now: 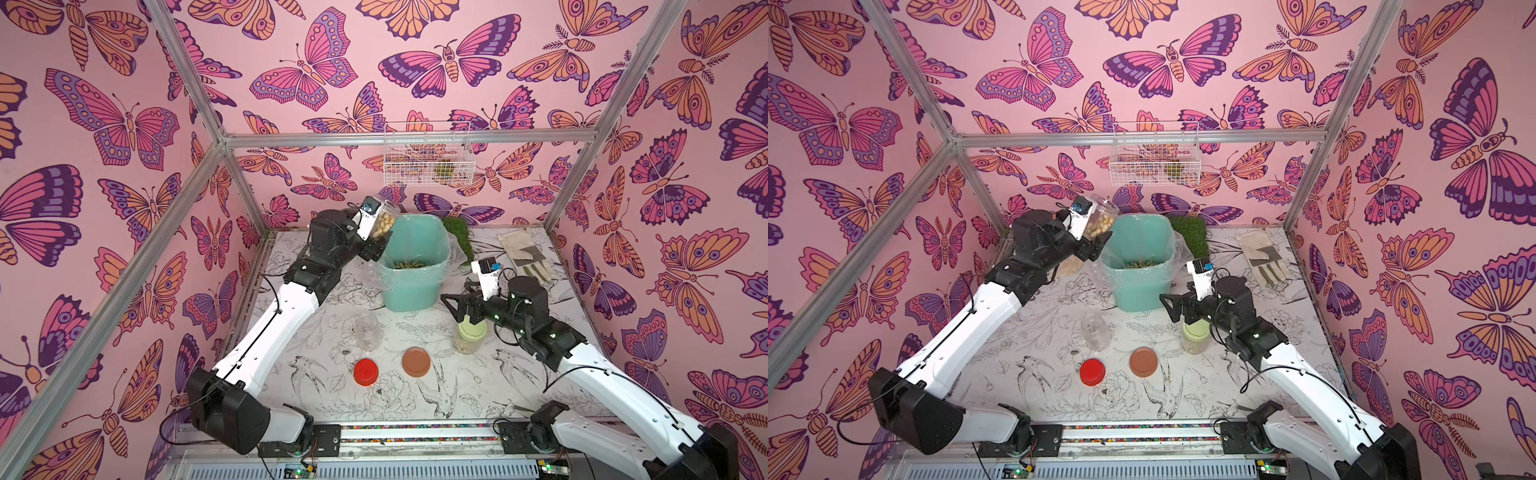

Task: Empty moldy peanuts from jars
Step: Pour the moldy peanuts from the jar into the trash bin.

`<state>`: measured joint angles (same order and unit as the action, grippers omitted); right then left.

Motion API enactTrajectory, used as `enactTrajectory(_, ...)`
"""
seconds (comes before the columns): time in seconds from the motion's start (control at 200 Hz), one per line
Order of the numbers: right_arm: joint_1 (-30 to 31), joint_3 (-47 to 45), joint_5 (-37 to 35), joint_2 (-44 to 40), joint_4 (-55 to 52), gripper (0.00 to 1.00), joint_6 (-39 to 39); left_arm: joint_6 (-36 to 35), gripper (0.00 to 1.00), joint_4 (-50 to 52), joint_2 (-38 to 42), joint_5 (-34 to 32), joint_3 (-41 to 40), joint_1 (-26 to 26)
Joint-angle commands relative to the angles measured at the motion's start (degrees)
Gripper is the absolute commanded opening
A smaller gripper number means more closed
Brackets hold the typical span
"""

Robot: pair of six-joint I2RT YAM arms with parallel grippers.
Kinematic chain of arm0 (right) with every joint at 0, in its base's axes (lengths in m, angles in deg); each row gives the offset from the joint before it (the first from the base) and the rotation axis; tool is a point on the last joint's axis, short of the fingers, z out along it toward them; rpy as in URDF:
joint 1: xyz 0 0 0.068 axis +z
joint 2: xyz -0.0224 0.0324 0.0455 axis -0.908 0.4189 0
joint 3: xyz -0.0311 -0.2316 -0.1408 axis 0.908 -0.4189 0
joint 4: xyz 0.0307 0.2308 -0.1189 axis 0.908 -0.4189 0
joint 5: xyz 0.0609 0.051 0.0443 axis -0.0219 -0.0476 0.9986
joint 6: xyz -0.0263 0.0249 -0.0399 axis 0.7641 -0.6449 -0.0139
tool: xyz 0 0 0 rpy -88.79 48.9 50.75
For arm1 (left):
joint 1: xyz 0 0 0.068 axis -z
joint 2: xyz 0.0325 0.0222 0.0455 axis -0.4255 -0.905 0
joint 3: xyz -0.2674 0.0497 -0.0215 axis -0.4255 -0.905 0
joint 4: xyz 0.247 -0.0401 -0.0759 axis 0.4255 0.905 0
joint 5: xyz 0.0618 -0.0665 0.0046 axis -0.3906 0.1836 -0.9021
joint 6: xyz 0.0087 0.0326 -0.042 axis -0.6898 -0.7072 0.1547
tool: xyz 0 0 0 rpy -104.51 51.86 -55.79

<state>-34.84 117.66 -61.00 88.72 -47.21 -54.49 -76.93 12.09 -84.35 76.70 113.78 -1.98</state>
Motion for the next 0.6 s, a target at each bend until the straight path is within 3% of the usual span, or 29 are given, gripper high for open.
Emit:
enactTrajectory(0.0, -0.34, 1.93, 0.89, 0.40, 0.32, 0.99, -0.58, 2.96, 0.00, -7.92, 2.88, 3.01, -1.06, -0.26)
enactTrajectory(0.145, -0.33, 1.81, 0.75, 0.29, 0.38, 0.99, -0.54, -5.98, 0.00, -1.93, 3.43, 4.48, 0.57, -0.44)
enactTrajectory(0.3, -0.41, 1.50, 0.76, 0.22, 0.64, 0.99, -0.58, -22.09, 0.00, 12.86, 1.22, 4.85, 8.38, -0.13)
enactTrajectory(0.596, -0.42, -0.28, 0.09, -0.98, 1.40, 0.99, -0.49, -53.92, 0.00, 36.22, -6.37, -6.02, 25.33, 4.28)
